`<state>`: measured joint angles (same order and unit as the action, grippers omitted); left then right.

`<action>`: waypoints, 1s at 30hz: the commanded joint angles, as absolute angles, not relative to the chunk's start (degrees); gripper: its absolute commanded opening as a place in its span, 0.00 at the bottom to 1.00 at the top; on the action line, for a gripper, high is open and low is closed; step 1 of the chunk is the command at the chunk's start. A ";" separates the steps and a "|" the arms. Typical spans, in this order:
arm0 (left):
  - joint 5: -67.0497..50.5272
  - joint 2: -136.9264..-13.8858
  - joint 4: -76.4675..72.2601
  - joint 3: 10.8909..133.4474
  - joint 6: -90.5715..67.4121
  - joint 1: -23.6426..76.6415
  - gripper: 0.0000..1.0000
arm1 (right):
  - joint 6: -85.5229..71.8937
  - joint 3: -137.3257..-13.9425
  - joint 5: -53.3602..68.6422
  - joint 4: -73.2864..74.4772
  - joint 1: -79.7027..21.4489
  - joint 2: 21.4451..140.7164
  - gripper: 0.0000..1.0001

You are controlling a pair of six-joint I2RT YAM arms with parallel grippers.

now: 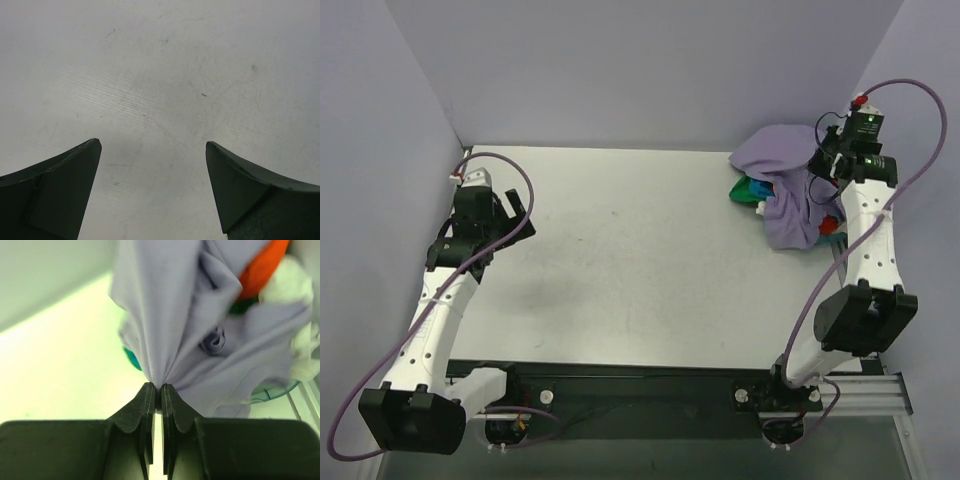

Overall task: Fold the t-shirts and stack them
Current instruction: Grab crumpled tshirt from bin with the right arm, then move the tshirt to the center of the board

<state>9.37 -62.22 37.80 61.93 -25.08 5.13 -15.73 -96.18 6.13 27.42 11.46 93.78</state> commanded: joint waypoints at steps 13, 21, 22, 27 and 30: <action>5.19 -58.28 33.49 64.34 -23.64 4.75 0.97 | -21.18 -118.10 10.81 27.69 -10.88 76.73 0.00; 6.06 -55.90 34.54 65.39 -21.97 4.75 0.97 | -23.64 -133.40 15.90 27.95 -27.74 82.35 0.00; 6.41 -55.55 34.80 65.56 -21.80 4.75 0.97 | -23.90 -134.81 16.60 27.95 -29.25 83.75 0.00; 6.59 -54.84 34.80 65.74 -21.71 4.75 0.97 | -25.84 -134.50 18.37 26.11 -33.40 84.38 0.00; 6.24 -55.37 35.15 65.48 -21.62 4.75 0.97 | -23.30 -123.20 12.69 26.10 -33.22 79.92 0.00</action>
